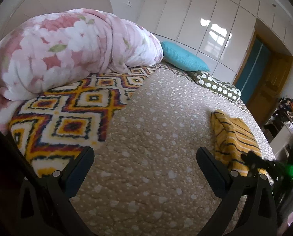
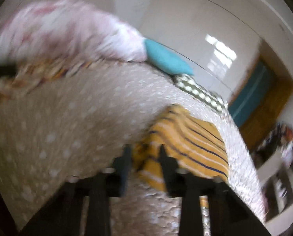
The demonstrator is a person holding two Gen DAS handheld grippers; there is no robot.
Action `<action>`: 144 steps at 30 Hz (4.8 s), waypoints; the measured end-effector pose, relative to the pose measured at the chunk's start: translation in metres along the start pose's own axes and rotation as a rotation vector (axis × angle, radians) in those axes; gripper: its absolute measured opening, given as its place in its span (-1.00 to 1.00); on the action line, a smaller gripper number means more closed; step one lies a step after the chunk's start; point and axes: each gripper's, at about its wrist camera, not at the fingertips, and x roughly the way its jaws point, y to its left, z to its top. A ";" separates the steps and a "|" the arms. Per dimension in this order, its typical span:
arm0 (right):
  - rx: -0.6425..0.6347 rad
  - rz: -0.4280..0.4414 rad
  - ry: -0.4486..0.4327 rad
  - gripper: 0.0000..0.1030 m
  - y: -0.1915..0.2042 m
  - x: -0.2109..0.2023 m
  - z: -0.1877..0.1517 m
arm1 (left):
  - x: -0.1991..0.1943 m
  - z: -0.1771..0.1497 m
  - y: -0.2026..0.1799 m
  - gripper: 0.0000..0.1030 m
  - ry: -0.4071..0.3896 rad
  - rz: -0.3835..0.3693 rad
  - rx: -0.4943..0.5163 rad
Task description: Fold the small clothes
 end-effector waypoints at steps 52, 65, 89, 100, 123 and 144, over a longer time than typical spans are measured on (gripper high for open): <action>0.425 -0.057 0.247 0.39 -0.119 -0.073 -0.138 | -0.010 -0.097 -0.185 1.00 0.214 -0.073 0.385; 0.439 -0.060 0.261 0.42 -0.119 -0.068 -0.141 | 0.000 -0.103 -0.188 1.00 0.268 -0.094 0.381; 0.438 -0.049 0.295 0.48 -0.119 -0.059 -0.152 | 0.035 -0.091 -0.157 1.00 0.370 -0.131 0.279; 0.433 -0.040 0.304 0.49 -0.116 -0.051 -0.159 | 0.084 -0.052 -0.145 -0.14 0.437 -0.216 0.205; 0.410 -0.055 0.281 0.58 -0.115 -0.049 -0.163 | 0.122 -0.025 -0.200 -0.61 0.352 -0.148 0.449; 0.402 -0.059 0.267 0.64 -0.115 -0.045 -0.165 | 0.149 -0.029 -0.175 -0.55 0.446 -0.320 0.322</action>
